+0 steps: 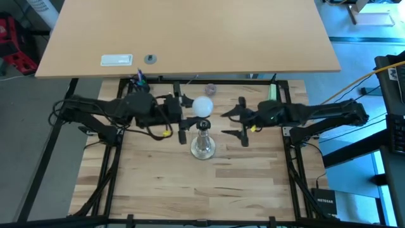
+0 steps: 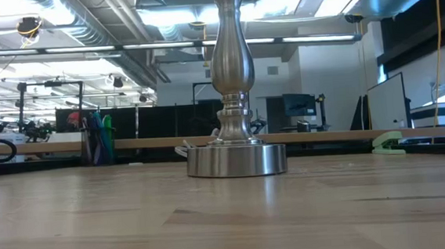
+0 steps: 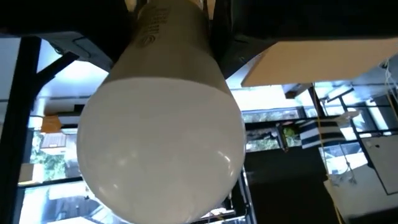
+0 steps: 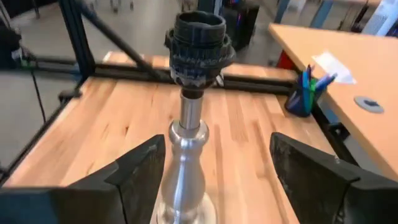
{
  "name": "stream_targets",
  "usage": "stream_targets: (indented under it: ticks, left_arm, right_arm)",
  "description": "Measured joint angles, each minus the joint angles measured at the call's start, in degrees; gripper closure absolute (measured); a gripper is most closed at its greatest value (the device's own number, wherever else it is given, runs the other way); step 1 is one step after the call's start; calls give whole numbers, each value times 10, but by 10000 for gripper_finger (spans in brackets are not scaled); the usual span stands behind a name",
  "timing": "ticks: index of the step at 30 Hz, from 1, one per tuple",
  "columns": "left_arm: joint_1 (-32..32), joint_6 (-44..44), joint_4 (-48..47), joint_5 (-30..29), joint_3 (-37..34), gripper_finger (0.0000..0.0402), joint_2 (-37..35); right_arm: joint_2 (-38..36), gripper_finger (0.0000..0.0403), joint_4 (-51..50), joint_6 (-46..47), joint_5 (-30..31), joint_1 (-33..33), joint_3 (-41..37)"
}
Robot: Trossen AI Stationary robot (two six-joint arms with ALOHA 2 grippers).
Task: Screw lightbulb
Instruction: Insert the lightbulb into the silver lamp
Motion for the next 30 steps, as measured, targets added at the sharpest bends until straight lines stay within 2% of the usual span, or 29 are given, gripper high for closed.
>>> stream_targets:
  ticks: [4, 8, 16, 30]
  left_arm:
    - [11, -10, 77, -1, -62, 250, 0]
    - [19, -35, 139, 0, -121, 254, -5]
    - [16, -79, 225, 3, -208, 255, -6]
    - [13, -97, 317, 3, -297, 261, -17]
  right_arm:
    - [2, 112, 171, 16, 0, 0, -95]
    - [2, 112, 251, 28, 0, 0, -135]
    - [0, 111, 262, 29, 2, 0, -136]
    - [0, 111, 260, 37, 11, 0, -135]
